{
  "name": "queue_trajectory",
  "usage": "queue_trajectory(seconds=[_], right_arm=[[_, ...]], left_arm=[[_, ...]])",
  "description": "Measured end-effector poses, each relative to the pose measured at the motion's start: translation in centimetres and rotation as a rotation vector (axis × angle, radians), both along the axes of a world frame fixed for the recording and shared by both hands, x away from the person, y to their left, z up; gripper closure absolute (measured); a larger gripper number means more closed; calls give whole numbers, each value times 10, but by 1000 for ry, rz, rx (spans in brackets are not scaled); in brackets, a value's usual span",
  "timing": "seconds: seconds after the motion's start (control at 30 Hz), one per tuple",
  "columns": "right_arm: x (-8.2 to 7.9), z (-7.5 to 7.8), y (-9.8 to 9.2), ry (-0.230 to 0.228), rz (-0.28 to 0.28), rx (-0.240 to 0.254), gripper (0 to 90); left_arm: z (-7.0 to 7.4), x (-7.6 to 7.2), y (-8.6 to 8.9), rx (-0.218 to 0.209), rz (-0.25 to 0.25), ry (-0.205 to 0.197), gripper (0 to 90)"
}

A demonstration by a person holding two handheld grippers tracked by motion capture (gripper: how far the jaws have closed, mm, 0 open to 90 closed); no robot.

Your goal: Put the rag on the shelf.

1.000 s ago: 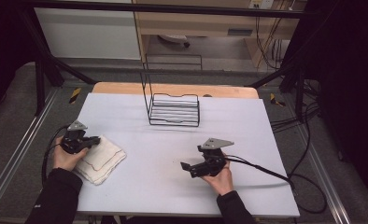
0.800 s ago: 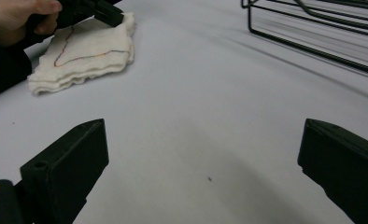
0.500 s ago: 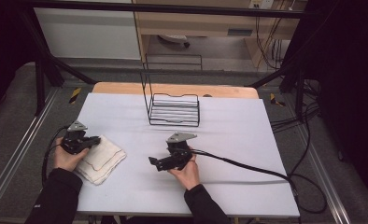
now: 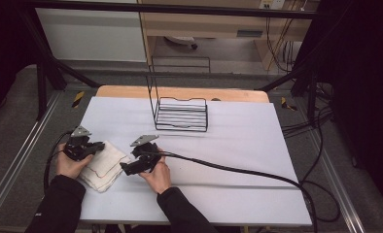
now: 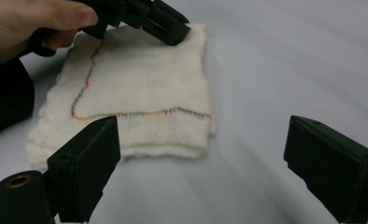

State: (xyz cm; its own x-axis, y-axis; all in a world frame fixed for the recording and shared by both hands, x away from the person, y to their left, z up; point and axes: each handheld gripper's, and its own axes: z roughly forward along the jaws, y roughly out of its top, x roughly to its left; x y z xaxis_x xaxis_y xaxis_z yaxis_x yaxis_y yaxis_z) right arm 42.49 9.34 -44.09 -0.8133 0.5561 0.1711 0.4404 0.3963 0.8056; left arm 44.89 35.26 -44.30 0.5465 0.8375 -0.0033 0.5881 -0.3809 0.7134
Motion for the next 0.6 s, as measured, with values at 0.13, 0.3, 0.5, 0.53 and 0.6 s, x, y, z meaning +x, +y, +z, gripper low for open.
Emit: queue_trajectory(seconds=[0.13, 0.3, 0.5, 0.53, 0.6], right_arm=[[5, -6, 8, 15, -11, 0, 213], [12, -11, 13, 36, -14, -15, 345], [19, -17, 19, 67, -16, -22, 463], [19, -17, 19, 67, -16, -22, 463], [19, -18, 22, 77, -9, -20, 519]], left_arm=[[0, 0, 0, 0, 0, 1, 838], [0, 0, 0, -1, -1, 2, 838], [0, 0, 0, -1, -1, 4, 838], [0, 0, 0, -4, 1, 5, 838], [1, 1, 1, -9, 4, 8, 840]])
